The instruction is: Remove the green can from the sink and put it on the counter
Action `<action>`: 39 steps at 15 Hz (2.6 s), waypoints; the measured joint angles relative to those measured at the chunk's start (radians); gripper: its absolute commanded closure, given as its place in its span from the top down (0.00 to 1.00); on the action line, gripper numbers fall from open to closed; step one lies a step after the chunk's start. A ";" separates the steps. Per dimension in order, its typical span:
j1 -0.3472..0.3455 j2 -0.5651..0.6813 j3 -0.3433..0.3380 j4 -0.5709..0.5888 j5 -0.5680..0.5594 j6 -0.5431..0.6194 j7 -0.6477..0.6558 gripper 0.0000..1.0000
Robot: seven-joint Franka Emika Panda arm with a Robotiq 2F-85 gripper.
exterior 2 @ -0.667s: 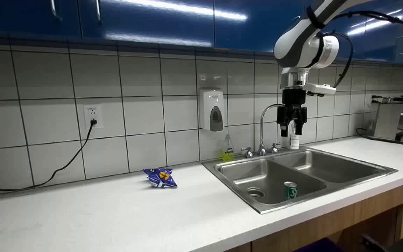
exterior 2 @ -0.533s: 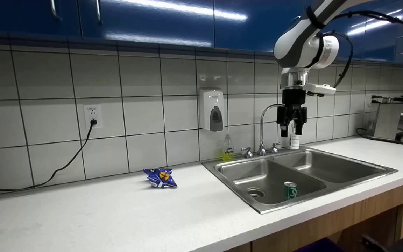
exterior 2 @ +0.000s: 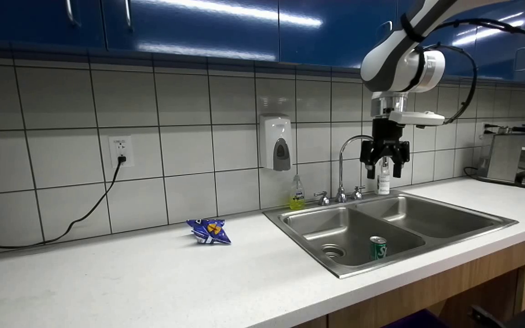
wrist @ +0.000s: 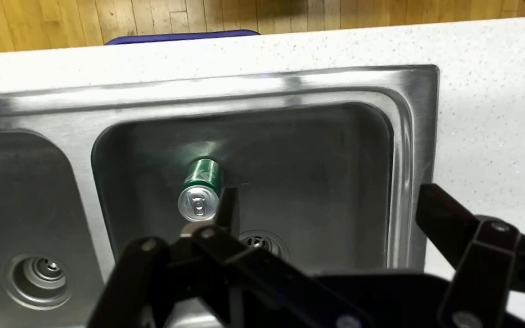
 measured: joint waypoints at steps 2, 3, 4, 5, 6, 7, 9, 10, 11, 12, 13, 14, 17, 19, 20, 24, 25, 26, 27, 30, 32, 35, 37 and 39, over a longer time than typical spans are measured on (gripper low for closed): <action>-0.003 0.015 0.000 0.000 0.000 0.002 0.008 1.00; -0.005 0.025 0.000 0.001 0.000 0.003 0.008 1.00; -0.008 0.036 0.000 0.001 0.000 0.007 0.008 1.00; -0.012 0.050 0.000 0.003 0.000 0.013 0.008 1.00; -0.017 0.064 0.000 0.005 0.000 0.020 0.008 1.00; -0.022 0.081 0.000 0.006 0.000 0.032 0.008 1.00; -0.033 0.115 -0.001 0.011 0.000 0.061 0.008 1.00; -0.038 0.134 -0.001 0.013 0.000 0.078 0.008 1.00; -0.042 0.152 -0.001 0.015 0.000 0.092 0.008 1.00; -0.046 0.171 -0.001 0.018 0.000 0.110 0.008 1.00; -0.051 0.190 -0.002 0.021 0.000 0.129 0.008 1.00; -0.055 0.210 -0.002 0.025 0.000 0.146 0.007 1.00; -0.069 0.270 -0.003 0.039 0.000 0.204 0.005 1.00; -0.078 0.309 -0.004 0.049 0.000 0.251 -0.009 1.00; -0.081 0.329 -0.004 0.053 0.000 0.276 -0.016 1.00; -0.094 0.410 -0.004 0.077 0.001 0.330 -0.047 1.00; -0.096 0.429 -0.004 0.084 0.001 0.339 -0.055 1.00; -0.099 0.446 -0.004 0.091 0.001 0.349 -0.061 1.00; -0.102 0.463 -0.004 0.098 0.003 0.357 -0.068 1.00; -0.118 0.514 0.002 0.125 0.032 0.377 -0.114 1.00; -0.132 0.546 0.012 0.147 0.056 0.383 -0.149 1.00; -0.151 0.594 0.032 0.184 0.076 0.384 -0.184 1.00; -0.165 0.626 0.045 0.211 0.085 0.384 -0.200 1.00; -0.176 0.656 0.055 0.237 0.086 0.384 -0.210 1.00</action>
